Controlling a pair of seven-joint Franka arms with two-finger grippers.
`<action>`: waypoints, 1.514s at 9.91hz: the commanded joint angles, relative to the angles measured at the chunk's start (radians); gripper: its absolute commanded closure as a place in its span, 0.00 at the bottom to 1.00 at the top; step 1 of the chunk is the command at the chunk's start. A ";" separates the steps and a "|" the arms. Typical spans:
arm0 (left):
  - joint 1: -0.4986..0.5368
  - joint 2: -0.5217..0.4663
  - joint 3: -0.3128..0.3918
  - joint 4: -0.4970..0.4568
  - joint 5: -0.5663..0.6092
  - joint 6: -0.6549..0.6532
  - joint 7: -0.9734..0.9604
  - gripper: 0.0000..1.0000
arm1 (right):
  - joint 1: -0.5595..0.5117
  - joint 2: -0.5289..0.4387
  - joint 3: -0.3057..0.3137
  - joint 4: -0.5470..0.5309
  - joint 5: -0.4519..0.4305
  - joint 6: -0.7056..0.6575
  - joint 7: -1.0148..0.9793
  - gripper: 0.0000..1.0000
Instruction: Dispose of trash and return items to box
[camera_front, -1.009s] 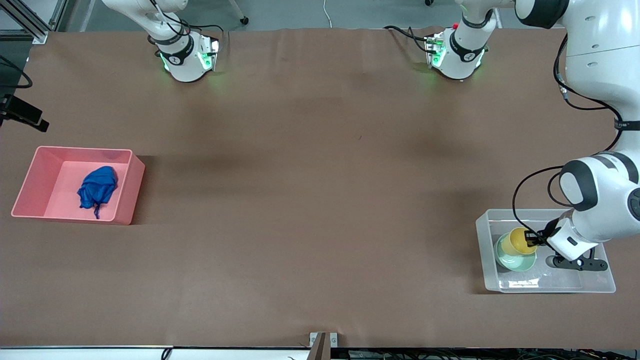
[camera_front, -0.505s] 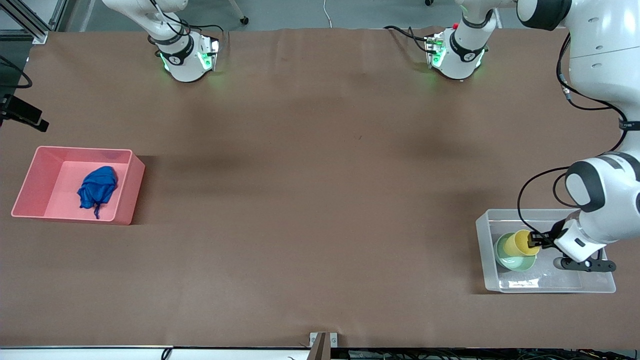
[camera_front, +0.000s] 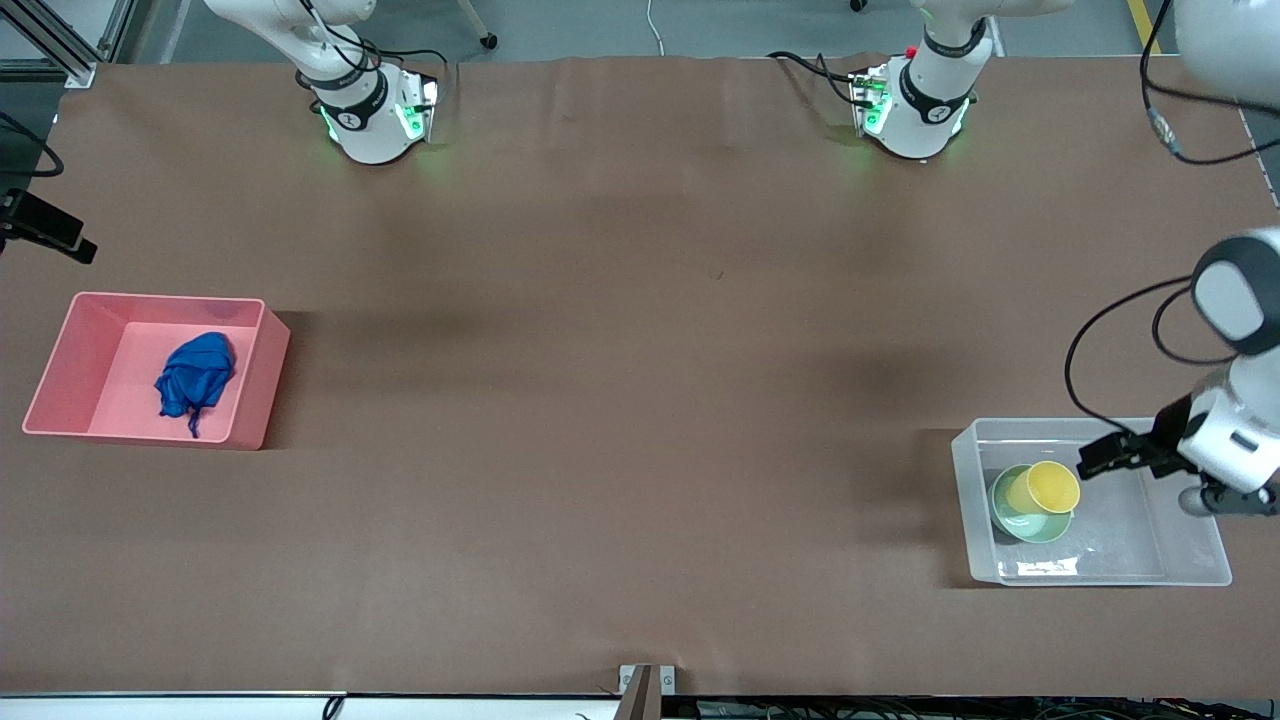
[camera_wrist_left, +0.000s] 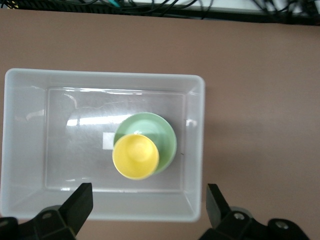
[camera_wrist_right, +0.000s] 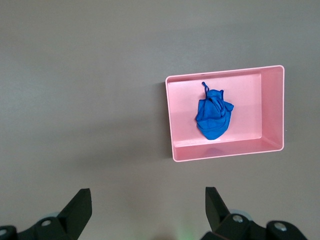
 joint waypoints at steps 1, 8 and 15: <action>0.001 -0.187 -0.044 -0.177 0.022 -0.017 -0.034 0.00 | -0.004 -0.016 0.002 -0.012 -0.001 -0.003 -0.007 0.00; 0.015 -0.261 -0.114 0.133 0.143 -0.503 -0.086 0.00 | -0.005 -0.016 0.000 -0.012 -0.001 -0.001 -0.008 0.00; 0.012 -0.332 -0.114 0.036 0.145 -0.554 -0.108 0.00 | -0.013 -0.016 0.000 -0.014 -0.001 -0.003 -0.008 0.00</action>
